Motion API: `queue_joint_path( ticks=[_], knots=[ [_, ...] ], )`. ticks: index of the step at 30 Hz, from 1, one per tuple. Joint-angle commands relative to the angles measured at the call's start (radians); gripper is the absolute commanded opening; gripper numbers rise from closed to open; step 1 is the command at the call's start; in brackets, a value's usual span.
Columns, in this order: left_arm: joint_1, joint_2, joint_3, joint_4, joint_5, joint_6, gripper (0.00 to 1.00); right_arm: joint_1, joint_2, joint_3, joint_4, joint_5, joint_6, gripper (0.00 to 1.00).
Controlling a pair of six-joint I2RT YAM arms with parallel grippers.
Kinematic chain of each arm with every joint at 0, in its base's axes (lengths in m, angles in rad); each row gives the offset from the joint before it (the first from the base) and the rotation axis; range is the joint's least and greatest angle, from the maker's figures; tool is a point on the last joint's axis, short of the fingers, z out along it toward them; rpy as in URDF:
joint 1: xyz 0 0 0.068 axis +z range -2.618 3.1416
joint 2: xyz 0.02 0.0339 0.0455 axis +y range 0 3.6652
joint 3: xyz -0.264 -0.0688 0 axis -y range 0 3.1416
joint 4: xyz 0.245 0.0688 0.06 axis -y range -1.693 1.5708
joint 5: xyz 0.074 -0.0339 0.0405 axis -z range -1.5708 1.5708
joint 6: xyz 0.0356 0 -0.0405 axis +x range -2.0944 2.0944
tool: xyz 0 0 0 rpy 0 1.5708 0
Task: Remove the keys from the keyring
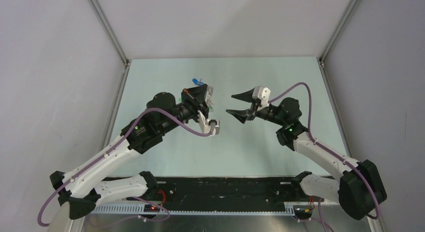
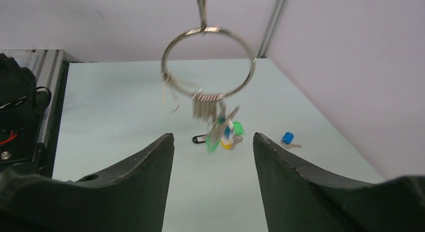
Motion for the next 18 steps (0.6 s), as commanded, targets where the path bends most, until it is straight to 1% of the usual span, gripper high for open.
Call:
queue_joint_path(
  ticks=[1, 7, 9, 14, 18],
  knots=[
    [0.009, -0.036, 0.037, 0.049, 0.222, -0.100, 0.00, -0.035, -0.034, 0.084, 0.005, -0.155, 0.002, 0.66],
    [0.009, -0.046, 0.033, 0.046, 0.314, -0.137, 0.00, -0.033, -0.031, 0.126, 0.009, -0.237, 0.018, 0.69],
    [0.009, -0.046, 0.031, 0.046, 0.336, -0.144, 0.00, -0.028, -0.030, 0.148, -0.011, -0.255, 0.008, 0.69],
    [0.009, -0.036, 0.031, 0.045, 0.381, -0.154, 0.00, 0.017, -0.010, 0.226, -0.149, -0.272, -0.079, 0.70],
    [0.009, -0.026, 0.036, 0.045, 0.397, -0.150, 0.00, 0.037, 0.016, 0.243, -0.136, -0.281, -0.080, 0.69]
  ],
)
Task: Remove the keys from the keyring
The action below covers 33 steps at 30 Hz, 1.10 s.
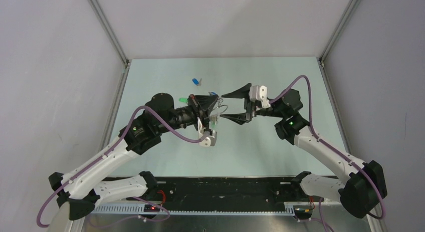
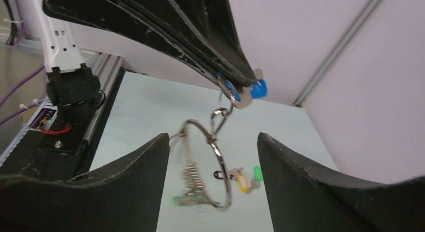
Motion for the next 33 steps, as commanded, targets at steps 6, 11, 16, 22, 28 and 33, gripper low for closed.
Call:
queue_joint_path(
  ticks=[6, 11, 16, 22, 28, 33],
  knots=[
    [0.005, 0.004, 0.046, 0.051, 0.046, -0.007, 0.00, 0.029, 0.058, 0.074, -0.020, -0.065, -0.005, 0.65],
    [0.004, 0.010, 0.056, 0.050, 0.063, -0.008, 0.00, 0.027, 0.076, 0.074, 0.050, -0.094, 0.063, 0.60],
    [0.005, 0.009, 0.049, 0.051, 0.054, -0.008, 0.00, 0.021, 0.089, 0.075, 0.122, -0.158, 0.172, 0.44],
    [0.005, 0.005, 0.039, 0.050, 0.039, -0.010, 0.00, 0.027, 0.088, 0.075, 0.153, -0.184, 0.234, 0.29],
    [0.004, 0.005, 0.036, 0.051, 0.032, -0.010, 0.00, 0.036, 0.087, 0.075, 0.131, -0.172, 0.227, 0.28],
    [0.005, 0.003, 0.034, 0.051, 0.032, -0.010, 0.00, 0.034, 0.088, 0.075, 0.143, -0.159, 0.243, 0.27]
  ],
)
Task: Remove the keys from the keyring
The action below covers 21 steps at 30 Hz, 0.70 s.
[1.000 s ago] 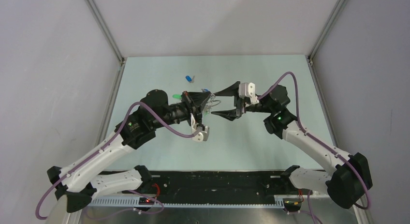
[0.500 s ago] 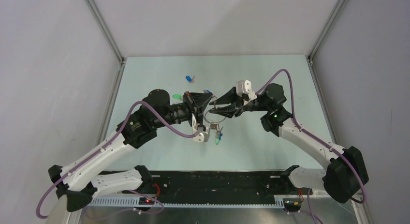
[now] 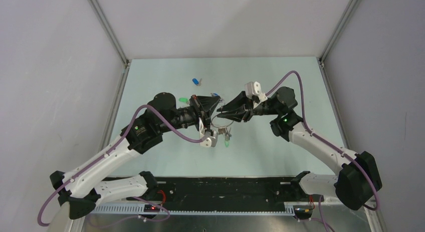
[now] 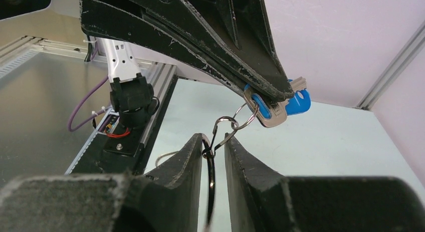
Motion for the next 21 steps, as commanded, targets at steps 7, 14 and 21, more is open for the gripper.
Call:
queue_joint_path(
  ticks=[7, 14, 21],
  knots=[
    [0.004, -0.011, 0.031, 0.051, 0.002, -0.006, 0.00, 0.006, -0.009, 0.050, 0.058, 0.017, 0.039, 0.10],
    [0.005, -0.014, 0.025, 0.051, -0.010, -0.003, 0.00, -0.009, -0.009, 0.051, 0.061, 0.052, 0.085, 0.04],
    [0.004, -0.020, 0.011, 0.052, -0.040, 0.002, 0.00, -0.071, 0.015, 0.051, 0.090, 0.152, 0.377, 0.00]
  ],
)
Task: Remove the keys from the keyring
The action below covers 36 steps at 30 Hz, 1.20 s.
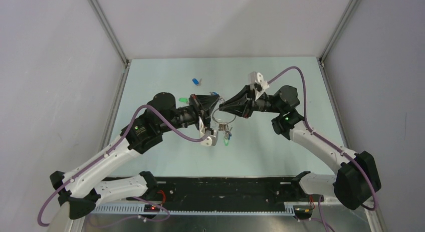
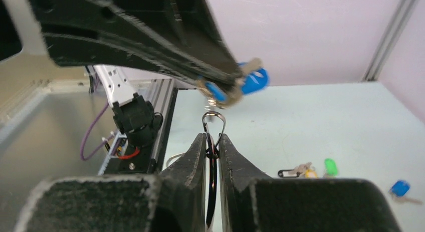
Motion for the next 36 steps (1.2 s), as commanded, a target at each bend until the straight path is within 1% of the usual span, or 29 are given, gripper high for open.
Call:
queue_joint_path(
  ticks=[1, 4, 7, 10, 14, 18, 23, 27, 29, 36],
  knots=[
    [0.004, -0.022, 0.009, 0.045, -0.023, 0.002, 0.00, -0.046, 0.012, 0.051, 0.040, 0.103, 0.242, 0.00],
    [0.004, -0.023, 0.001, 0.047, -0.032, 0.000, 0.00, -0.056, 0.003, 0.053, -0.073, 0.218, 0.324, 0.00],
    [0.004, -0.023, -0.004, 0.046, -0.032, -0.001, 0.00, -0.056, -0.002, 0.054, -0.176, 0.279, 0.388, 0.00],
    [0.005, -0.020, -0.010, 0.047, -0.026, -0.003, 0.00, -0.056, -0.003, 0.053, -0.215, 0.317, 0.495, 0.00],
    [0.005, -0.020, -0.017, 0.046, -0.026, -0.005, 0.00, -0.055, -0.013, 0.054, -0.261, 0.372, 0.595, 0.00],
    [0.004, -0.024, -0.024, 0.047, -0.022, -0.011, 0.00, -0.043, -0.037, 0.054, -0.341, 0.462, 0.619, 0.00],
    [0.004, -0.020, -0.031, 0.049, -0.004, -0.019, 0.00, -0.019, -0.051, 0.055, -0.395, 0.533, 0.682, 0.00],
    [0.004, -0.011, -0.042, 0.050, 0.016, -0.033, 0.00, 0.032, -0.081, 0.062, -0.457, 0.661, 0.656, 0.00],
    [0.003, -0.008, -0.048, 0.049, 0.037, -0.044, 0.00, 0.041, -0.093, 0.067, -0.485, 0.702, 0.659, 0.00],
    [-0.034, 0.012, -0.070, 0.050, 0.067, -0.073, 0.00, 0.043, -0.085, 0.087, -0.547, 0.770, 0.674, 0.00]
  ],
)
